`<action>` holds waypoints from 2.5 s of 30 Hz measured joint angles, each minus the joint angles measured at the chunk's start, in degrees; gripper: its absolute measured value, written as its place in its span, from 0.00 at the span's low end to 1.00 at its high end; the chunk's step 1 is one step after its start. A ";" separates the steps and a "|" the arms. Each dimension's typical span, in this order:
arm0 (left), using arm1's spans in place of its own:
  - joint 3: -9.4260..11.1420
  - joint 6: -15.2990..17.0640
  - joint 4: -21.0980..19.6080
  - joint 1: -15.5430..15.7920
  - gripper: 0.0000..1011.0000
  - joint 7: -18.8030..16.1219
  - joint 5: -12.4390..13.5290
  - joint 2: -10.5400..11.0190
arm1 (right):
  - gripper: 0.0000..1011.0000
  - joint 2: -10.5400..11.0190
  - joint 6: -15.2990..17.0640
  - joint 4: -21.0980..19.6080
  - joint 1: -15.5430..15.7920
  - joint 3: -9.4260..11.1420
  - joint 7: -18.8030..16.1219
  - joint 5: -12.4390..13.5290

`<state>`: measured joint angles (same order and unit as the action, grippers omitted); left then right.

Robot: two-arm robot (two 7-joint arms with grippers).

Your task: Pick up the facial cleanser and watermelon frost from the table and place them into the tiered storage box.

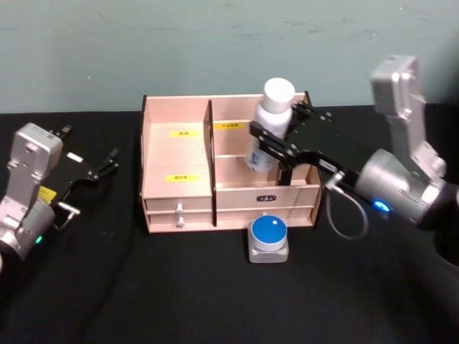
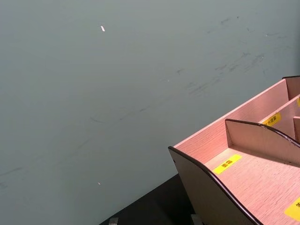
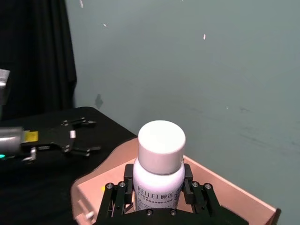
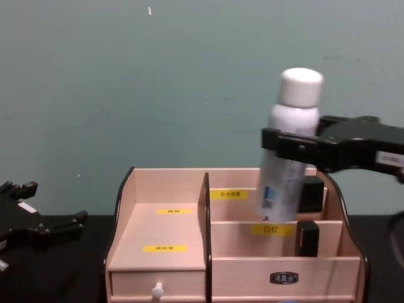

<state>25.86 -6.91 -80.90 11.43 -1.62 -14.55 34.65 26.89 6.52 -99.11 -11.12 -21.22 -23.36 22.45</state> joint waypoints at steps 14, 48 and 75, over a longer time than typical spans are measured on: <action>0.00 0.00 0.00 0.00 0.99 0.00 0.00 0.00 | 0.59 -6.20 0.01 10.83 -8.56 -3.83 1.63 -4.84; 0.00 0.00 0.00 0.00 0.99 0.00 0.00 0.00 | 0.59 -12.30 -2.19 24.36 -13.50 -3.78 0.97 -8.45; 0.00 0.00 0.00 0.00 0.99 0.00 0.00 0.00 | 0.59 -12.02 0.73 25.53 -13.30 -4.05 0.10 -8.33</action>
<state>25.86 -6.91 -80.90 11.43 -1.62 -14.55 34.64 14.87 7.25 -73.58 -24.42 -25.27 -23.26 14.12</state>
